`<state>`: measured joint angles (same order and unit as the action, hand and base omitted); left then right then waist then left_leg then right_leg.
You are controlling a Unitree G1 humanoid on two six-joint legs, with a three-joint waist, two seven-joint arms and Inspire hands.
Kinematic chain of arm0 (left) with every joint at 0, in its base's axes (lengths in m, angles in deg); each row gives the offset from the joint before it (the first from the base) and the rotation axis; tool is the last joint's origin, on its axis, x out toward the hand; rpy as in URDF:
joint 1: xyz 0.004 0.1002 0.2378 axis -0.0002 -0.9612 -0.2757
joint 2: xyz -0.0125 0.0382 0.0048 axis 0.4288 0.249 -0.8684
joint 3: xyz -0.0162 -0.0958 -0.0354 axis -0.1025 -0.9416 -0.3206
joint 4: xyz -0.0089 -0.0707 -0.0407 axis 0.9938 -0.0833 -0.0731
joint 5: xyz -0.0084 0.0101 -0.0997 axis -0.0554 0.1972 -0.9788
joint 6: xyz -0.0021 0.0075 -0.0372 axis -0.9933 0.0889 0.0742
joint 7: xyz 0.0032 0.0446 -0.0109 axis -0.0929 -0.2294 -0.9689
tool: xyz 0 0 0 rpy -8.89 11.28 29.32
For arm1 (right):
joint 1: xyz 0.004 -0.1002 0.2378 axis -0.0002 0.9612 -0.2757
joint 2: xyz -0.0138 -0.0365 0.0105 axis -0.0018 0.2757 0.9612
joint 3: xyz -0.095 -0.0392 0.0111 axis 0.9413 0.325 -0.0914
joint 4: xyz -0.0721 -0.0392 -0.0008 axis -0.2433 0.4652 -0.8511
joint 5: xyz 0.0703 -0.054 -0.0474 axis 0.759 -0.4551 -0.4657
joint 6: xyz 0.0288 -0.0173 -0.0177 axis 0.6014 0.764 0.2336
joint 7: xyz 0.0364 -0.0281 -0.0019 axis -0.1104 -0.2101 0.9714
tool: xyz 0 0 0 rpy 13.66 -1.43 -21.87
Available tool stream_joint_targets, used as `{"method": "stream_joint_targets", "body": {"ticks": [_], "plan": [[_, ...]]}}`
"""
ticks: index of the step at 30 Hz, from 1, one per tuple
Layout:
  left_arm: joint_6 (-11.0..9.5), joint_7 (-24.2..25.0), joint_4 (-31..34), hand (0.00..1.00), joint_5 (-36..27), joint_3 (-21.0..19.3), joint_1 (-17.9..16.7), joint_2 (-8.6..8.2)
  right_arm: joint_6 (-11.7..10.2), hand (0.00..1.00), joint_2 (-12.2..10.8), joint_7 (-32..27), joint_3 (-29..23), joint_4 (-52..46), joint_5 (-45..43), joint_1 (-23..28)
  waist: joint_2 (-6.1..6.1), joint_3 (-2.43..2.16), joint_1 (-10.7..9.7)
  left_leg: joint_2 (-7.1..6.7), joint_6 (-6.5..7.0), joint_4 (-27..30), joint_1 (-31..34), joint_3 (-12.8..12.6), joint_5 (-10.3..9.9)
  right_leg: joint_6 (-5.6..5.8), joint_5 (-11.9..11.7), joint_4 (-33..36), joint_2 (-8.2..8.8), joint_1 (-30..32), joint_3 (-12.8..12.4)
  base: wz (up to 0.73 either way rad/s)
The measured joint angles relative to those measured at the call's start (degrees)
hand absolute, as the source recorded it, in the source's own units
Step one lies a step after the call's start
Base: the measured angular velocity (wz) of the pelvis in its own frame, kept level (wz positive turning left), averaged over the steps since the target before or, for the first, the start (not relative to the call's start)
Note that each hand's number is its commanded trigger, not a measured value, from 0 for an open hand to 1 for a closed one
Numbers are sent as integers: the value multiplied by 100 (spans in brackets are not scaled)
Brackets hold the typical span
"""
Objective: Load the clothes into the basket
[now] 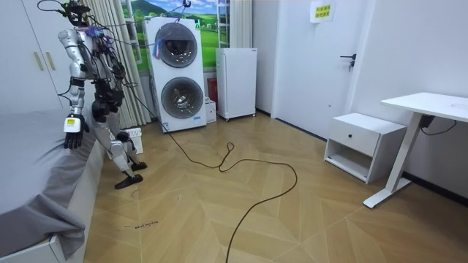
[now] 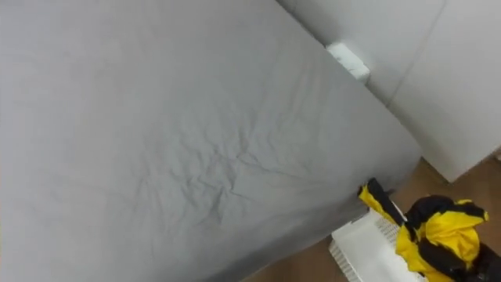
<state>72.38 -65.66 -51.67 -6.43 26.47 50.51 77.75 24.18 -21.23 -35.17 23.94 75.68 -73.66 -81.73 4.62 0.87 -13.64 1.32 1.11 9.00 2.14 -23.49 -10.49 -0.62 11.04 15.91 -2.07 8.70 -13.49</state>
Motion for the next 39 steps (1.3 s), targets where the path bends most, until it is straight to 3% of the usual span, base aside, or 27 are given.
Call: {"method": "stream_joint_targets", "body": {"ticks": [5,10,14,22,24,25,36,39], "plan": [[-8,-19,-3,0,-7,180,55,-30,-120,100,128,-130,-165,449,-20,-397,249,10,-76,-38,47,55,370,-92,15,34,4,290,-12,551,-148,-19],[-90,-143,-5,0,-449,360,168,-22,-293,100,266,-150,-161,710,37,-790,343,34,-75,-102,65,179,767,-127,25,94,57,628,-19,1089,-335,-15],[-139,-218,-47,0,-447,493,324,-12,-322,100,435,-159,-160,1075,-45,-1163,408,38,-73,-111,145,271,1153,-220,55,132,79,873,0,1546,-370,-4],[-139,-285,-46,0,-463,736,382,-10,-338,99,522,-220,-130,1129,-45,-1215,542,28,-49,-115,154,276,1358,-310,62,119,96,1029,-3,1853,-359,-3],[-140,-290,-47,0,-592,740,401,-9,-347,40,593,-230,-129,1243,-43,-1297,544,27,-49,-115,155,281,1391,-304,63,120,96,1084,4,1916,-359,-6],[-152,-290,-47,0,-699,757,418,-8,-350,0,642,-265,-129,1322,-38,-1367,562,28,-46,-114,158,285,1432,-304,65,121,95,1074,6,1951,-363,0],[-226,-304,-44,0,-792,866,455,-7,-371,0,757,-342,-14,1595,-26,-1639,620,28,4,-114,169,376,1547,-260,75,112,98,1086,32,2021,-269,2],[-243,-301,-42,0,-811,927,463,0,-429,0,792,-337,100,1705,31,-1650,616,30,30,-112,170,378,1535,-245,76,112,98,1072,87,2009,-135,1]]}}
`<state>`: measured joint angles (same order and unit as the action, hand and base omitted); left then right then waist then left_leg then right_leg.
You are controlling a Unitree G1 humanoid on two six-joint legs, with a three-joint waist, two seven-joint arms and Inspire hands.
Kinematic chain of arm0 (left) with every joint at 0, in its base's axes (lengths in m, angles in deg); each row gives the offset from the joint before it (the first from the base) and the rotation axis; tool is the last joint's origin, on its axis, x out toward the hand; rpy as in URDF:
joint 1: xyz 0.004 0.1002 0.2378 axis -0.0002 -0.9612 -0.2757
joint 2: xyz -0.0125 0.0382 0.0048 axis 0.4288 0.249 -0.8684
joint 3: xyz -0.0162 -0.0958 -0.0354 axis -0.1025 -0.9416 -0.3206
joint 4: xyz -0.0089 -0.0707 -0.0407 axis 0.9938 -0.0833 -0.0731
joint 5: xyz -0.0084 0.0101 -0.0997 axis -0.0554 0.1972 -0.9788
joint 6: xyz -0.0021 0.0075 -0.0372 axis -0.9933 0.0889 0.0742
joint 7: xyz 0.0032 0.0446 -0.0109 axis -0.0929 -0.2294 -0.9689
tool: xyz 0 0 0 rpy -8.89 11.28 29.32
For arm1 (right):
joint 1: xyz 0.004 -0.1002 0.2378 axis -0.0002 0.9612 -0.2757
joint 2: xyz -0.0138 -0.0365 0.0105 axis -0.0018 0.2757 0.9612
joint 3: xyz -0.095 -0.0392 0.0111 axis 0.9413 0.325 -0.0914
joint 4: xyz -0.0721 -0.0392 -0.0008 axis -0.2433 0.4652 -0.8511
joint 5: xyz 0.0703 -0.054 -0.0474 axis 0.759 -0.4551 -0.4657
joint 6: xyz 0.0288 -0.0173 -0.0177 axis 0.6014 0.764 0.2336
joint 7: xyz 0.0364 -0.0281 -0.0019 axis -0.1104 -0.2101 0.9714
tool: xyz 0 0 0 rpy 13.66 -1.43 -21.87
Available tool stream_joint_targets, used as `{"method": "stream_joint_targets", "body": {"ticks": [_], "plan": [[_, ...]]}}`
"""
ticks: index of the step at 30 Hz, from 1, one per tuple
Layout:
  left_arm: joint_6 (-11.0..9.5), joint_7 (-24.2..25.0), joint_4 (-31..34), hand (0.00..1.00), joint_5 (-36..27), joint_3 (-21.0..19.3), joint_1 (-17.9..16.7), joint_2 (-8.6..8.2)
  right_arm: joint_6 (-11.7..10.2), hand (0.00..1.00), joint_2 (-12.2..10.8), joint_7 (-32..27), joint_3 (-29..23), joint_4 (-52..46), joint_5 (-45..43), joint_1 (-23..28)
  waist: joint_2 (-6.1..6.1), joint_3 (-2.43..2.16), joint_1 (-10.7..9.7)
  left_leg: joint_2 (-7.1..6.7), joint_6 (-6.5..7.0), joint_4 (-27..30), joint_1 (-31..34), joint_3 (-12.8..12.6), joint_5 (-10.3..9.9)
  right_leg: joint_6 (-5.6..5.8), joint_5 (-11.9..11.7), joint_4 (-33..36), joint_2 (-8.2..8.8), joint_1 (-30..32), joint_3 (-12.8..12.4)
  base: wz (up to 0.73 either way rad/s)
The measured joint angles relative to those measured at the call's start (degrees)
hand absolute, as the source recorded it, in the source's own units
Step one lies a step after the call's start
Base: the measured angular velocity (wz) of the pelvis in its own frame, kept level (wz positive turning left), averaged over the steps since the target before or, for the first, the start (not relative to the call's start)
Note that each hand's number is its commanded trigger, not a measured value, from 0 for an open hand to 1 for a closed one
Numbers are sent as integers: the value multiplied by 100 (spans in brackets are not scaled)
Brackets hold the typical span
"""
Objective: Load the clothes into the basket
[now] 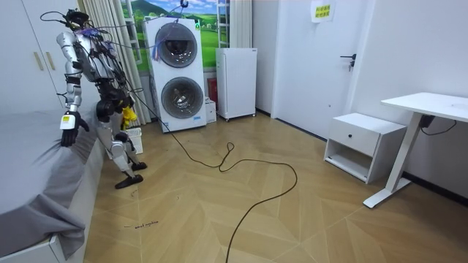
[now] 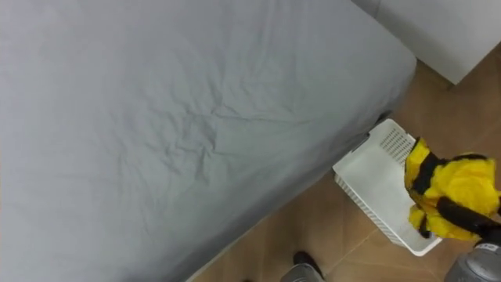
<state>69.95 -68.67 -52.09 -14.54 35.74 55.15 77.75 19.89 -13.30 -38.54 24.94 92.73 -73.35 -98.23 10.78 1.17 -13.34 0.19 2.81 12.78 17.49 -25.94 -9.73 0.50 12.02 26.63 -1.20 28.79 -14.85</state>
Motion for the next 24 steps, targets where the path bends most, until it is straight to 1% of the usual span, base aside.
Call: {"method": "stream_joint_targets", "body": {"ticks": [4,7,10,14,15,21,22,23,24], "plan": [[-35,21,4,0,-29,140,42,40,-4,0,0,5,12,46,41,12,-10,7,73,0,15,2,-8,14,9,4,2,-11,46,-12,86,1],[-61,34,4,0,-74,148,81,54,-28,0,3,10,39,55,163,9,-29,19,117,-3,27,9,-8,20,18,12,9,-21,61,-22,103,0],[-66,42,4,0,-143,148,112,72,-29,0,6,24,92,89,322,4,-53,34,125,-7,36,11,-6,21,26,15,12,-18,67,-23,103,0],[-75,52,4,0,-146,148,115,79,-29,0,15,25,127,112,446,18,-58,37,125,-8,36,16,-5,21,26,17,12,-7,70,-21,103,0],[-76,53,3,0,-148,148,113,79,-29,0,15,25,127,112,448,17,-73,46,125,-8,36,16,-5,21,26,17,12,-5,70,-20,105,0],[-106,68,5,0,-200,148,112,116,-31,0,26,25,128,146,523,14,-99,32,124,-5,35,23,-12,66,28,12,15,-12,79,-54,150,3],[-110,70,5,0,-203,148,110,130,-32,0,29,25,128,210,527,14,-122,20,124,-4,35,34,-20,94,28,9,17,-20,81,-80,170,9],[-128,72,23,0,-211,147,97,151,-32,0,29,26,128,241,555,17,-155,22,124,-2,35,43,-20,112,28,8,18,-32,88,-97,197,10],[-133,71,53,0,-212,143,95,158,-32,0,30,26,128,241,575,20,-160,24,124,2,35,49,-19,124,28,7,14,-57,91,-115,216,11]]}}
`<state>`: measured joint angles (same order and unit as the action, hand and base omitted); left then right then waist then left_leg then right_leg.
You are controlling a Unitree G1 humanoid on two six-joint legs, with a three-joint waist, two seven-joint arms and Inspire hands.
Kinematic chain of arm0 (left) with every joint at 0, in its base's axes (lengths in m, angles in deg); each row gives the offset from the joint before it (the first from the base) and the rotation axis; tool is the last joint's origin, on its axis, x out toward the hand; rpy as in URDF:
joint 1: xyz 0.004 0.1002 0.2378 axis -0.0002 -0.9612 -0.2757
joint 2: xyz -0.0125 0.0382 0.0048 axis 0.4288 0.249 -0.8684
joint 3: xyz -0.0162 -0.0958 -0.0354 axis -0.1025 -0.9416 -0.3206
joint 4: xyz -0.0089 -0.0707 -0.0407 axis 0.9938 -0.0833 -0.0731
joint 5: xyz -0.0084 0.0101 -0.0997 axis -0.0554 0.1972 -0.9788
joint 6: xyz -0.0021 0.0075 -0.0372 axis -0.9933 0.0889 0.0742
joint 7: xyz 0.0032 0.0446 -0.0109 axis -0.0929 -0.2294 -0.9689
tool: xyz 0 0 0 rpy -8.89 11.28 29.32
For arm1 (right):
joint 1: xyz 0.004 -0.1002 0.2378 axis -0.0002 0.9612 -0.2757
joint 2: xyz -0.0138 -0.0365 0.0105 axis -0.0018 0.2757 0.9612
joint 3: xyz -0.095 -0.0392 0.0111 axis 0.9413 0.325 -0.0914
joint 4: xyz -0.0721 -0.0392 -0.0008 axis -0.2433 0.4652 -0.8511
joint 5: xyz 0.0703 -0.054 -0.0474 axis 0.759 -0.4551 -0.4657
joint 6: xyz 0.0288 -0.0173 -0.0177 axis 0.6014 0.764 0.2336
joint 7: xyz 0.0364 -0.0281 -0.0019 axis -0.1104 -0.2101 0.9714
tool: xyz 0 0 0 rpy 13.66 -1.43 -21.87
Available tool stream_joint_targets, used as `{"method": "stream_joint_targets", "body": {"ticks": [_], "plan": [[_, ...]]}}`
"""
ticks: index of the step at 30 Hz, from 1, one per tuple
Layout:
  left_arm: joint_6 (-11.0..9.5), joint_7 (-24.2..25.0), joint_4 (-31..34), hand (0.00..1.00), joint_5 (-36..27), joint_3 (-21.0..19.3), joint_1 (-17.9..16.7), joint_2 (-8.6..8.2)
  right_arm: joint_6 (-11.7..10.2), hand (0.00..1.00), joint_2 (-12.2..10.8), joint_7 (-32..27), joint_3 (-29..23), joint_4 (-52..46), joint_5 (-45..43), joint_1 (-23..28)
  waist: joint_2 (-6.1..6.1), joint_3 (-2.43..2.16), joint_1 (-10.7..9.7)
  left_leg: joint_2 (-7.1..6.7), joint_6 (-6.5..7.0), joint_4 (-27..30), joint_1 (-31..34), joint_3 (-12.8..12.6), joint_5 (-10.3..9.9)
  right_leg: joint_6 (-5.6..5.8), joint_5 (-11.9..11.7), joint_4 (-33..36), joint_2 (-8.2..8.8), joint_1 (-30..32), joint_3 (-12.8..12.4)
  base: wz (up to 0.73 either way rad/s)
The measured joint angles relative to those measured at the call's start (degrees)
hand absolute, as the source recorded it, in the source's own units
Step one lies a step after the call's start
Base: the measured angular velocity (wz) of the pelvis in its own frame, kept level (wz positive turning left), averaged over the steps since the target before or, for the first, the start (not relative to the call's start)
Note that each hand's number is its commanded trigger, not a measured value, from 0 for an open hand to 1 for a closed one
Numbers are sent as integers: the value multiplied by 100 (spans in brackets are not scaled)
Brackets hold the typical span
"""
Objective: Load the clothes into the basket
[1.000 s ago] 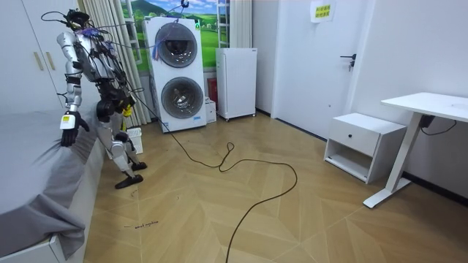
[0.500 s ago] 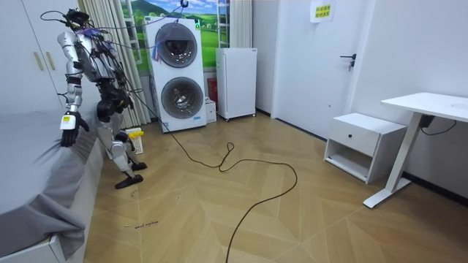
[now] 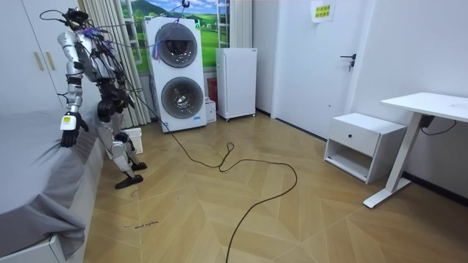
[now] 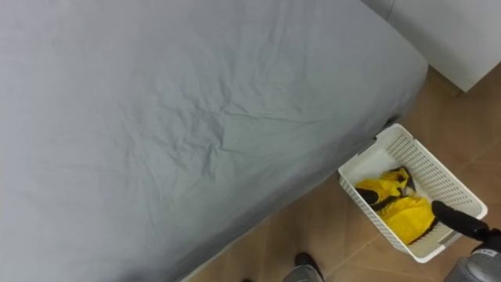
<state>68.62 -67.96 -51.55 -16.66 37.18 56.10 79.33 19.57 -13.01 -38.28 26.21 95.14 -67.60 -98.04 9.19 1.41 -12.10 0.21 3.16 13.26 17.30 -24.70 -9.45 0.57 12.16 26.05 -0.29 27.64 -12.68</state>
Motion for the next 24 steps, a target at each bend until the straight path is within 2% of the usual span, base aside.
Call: {"method": "stream_joint_targets", "body": {"ticks": [3,6,8,10,12,14,17,18,19,21,24], "plan": [[-1,-3,151,0,-2,-5,-91,36,0,0,3,1,-5,13,42,95,-39,-5,-1,4,0,6,-83,107,0,-6,-26,-149,3,-192,93,15],[-92,-3,189,0,1,-8,-119,71,-2,0,-11,66,0,20,49,194,-91,-1,-4,32,-1,2,-177,250,-1,-15,-42,-299,28,-418,265,27],[-135,1,192,0,20,-18,-130,97,-8,0,-48,224,54,14,76,401,-189,-14,25,12,-16,-46,-354,432,4,-26,-42,-427,27,-700,364,30],[-155,0,194,0,16,-54,-132,110,-7,0,-115,313,189,-5,77,480,-273,-41,85,22,-28,-91,-453,484,11,-48,-71,-553,30,-870,455,16],[-201,13,190,0,13,-112,-136,110,-7,0,-181,463,320,-5,75,580,-346,-46,144,30,-53,-170,-617,568,28,-68,-123,-748,29,-1125,550,25],[-297,83,154,0,29,-148,-205,110,-7,0,-304,662,475,-5,99,720,-435,-77,196,24,-62,-205,-833,770,25,-77,-138,-989,51,-1510,734,41],[-455,179,184,0,110,-279,-227,96,-4,0,-481,859,487,1,254,860,-539,-92,335,-2,-75,-264,-1072,964,17,-86,-158,-1264,97,-1912,995,39],[-479,196,183,0,176,-289,-231,92,-5,0,-520,875,491,1,260,879,-557,-94,369,-5,-75,-289,-1132,997,17,-85,-158,-1305,104,-1989,1034,34],[-502,202,183,0,275,-291,-231,77,-3,0,-601,896,603,9,307,939,-611,-119,484,-12,-78,-345,-1246,1068,18,-86,-160,-1382,107,-2145,1067,31],[-505,198,175,0,483,-299,-233,34,21,0,-754,968,811,88,311,962,-675,-154,536,-49,-82,-356,-1340,1232,15,-85,-168,-1476,126,-2386,1210,43],[-526,203,195,0,881,-311,-185,-34,135,0,-1005,1195,1031,368,299,990,-769,-170,656,-113,-86,-377,-1507,1489,12,-80,-171,-1654,180,-2710,1489,54]]}}
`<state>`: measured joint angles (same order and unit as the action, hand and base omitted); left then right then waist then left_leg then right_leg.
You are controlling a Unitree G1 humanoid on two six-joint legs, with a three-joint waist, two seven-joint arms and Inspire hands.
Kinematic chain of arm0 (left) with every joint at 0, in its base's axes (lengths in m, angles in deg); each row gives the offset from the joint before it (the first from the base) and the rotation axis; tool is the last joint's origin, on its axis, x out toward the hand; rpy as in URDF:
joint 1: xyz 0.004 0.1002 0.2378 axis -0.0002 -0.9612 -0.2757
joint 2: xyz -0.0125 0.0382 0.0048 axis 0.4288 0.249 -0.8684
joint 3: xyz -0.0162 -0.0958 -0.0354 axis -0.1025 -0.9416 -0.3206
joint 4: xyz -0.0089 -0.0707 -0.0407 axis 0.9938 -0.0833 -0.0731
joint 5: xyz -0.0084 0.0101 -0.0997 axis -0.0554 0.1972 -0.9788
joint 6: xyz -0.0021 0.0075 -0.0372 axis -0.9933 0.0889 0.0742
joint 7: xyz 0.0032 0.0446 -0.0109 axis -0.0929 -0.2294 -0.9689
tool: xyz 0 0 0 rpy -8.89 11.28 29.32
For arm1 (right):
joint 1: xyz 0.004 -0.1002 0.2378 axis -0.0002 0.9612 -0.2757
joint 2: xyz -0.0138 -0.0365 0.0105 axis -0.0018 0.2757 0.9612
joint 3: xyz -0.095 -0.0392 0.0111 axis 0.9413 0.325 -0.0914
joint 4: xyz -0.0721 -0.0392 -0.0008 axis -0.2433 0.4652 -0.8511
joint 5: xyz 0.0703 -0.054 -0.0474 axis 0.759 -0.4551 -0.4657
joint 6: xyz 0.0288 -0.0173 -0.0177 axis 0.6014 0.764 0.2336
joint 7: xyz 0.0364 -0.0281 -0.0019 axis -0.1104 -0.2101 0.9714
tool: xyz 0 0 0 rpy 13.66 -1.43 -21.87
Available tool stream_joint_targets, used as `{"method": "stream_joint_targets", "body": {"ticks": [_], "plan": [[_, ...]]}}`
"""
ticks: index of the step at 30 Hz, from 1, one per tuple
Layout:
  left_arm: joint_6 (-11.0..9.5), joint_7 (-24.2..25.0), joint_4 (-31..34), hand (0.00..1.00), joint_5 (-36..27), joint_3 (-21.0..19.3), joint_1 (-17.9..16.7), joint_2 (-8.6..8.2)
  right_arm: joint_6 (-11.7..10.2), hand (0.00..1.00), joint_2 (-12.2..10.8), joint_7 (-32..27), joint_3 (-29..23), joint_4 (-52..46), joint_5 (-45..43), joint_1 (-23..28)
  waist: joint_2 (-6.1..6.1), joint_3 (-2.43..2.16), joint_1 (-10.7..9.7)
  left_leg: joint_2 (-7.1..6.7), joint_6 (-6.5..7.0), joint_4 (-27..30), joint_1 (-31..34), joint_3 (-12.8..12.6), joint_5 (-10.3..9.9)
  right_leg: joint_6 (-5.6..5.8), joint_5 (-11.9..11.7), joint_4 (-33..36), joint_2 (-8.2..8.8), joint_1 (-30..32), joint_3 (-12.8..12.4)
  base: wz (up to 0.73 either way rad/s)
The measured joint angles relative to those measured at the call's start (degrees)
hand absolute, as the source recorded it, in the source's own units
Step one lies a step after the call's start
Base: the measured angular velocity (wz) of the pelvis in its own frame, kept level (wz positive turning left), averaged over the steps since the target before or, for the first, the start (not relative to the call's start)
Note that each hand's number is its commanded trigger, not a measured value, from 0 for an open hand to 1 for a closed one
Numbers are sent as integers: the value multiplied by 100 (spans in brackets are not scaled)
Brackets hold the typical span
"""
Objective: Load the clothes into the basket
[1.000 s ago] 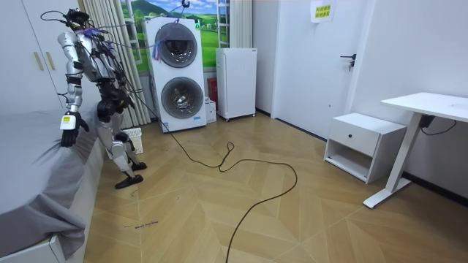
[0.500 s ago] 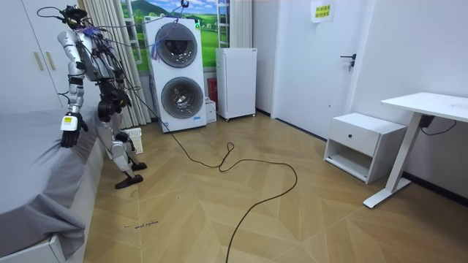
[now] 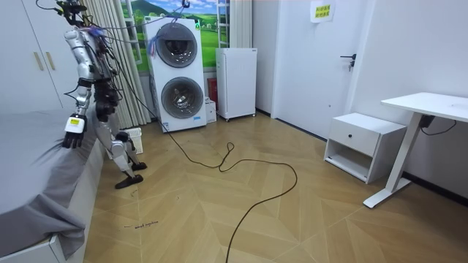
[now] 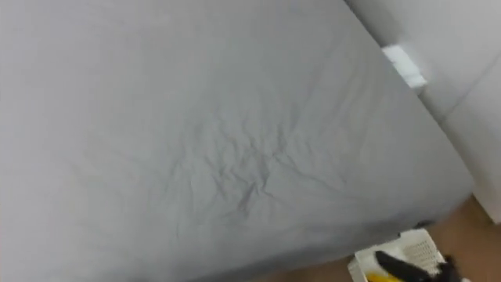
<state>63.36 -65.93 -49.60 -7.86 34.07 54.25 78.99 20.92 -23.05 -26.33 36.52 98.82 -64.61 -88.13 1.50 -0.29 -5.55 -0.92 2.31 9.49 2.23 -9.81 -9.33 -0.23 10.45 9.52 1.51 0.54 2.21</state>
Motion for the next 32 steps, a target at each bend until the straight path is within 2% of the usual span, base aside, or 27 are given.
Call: {"method": "stream_joint_targets", "body": {"ticks": [2,3,5,6,10,12,14,17,23,26,32], "plan": [[-22,2,-16,0,292,-221,-11,-151,48,0,-190,170,83,186,-28,-20,-29,0,107,-57,2,6,-8,242,1,15,10,-88,41,-169,211,46],[-35,3,-14,0,358,-274,-6,-187,57,0,-234,200,90,257,-35,-32,-45,3,139,-66,2,8,-14,263,1,17,11,-89,49,-174,251,39],[-61,6,-37,0,476,-449,-8,-268,138,0,-346,325,144,378,-44,-23,-106,31,243,-94,2,8,-51,410,1,25,33,-105,68,-264,361,28],[-59,7,-42,0,496,-503,-19,-286,154,0,-357,341,174,406,-76,9,-140,51,270,-102,2,2,-71,433,1,25,36,-127,72,-297,387,27],[-44,6,-48,0,603,-729,-47,-385,254,0,-357,575,472,742,-511,75,-249,67,291,-188,2,13,-85,694,1,35,123,-185,120,-461,585,34],[-44,15,-60,0,603,-729,-44,-417,340,0,-370,652,636,898,-638,77,-280,60,390,-196,3,12,-84,735,1,38,128,-185,123,-473,598,14],[-44,21,-62,0,601,-728,-40,-424,407,0,-400,760,852,1001,-750,72,-335,101,448,-208,3,12,-81,801,0,43,130,-185,130,-522,686,12],[6,44,-64,0,615,-722,-43,-429,487,0,-421,782,1013,1001,-921,66,-336,103,471,-219,7,12,-79,857,-3,47,132,-183,136,-540,749,12],[12,141,-137,0,893,-818,14,-440,511,0,-435,956,1101,996,-1132,162,-282,98,605,-213,7,13,-128,851,-3,47,131,-169,133,-561,740,0],[11,150,-210,0,957,-818,14,-442,511,0,-434,1035,1144,996,-1136,178,-246,82,601,-213,7,5,-188,851,-7,47,131,-165,132,-620,735,0],[11,203,-233,0,955,-817,17,-445,496,0,-433,1099,1117,987,-1175,260,-235,79,570,-191,7,17,-229,822,-7,47,130,-127,128,-635,714,0]]}}
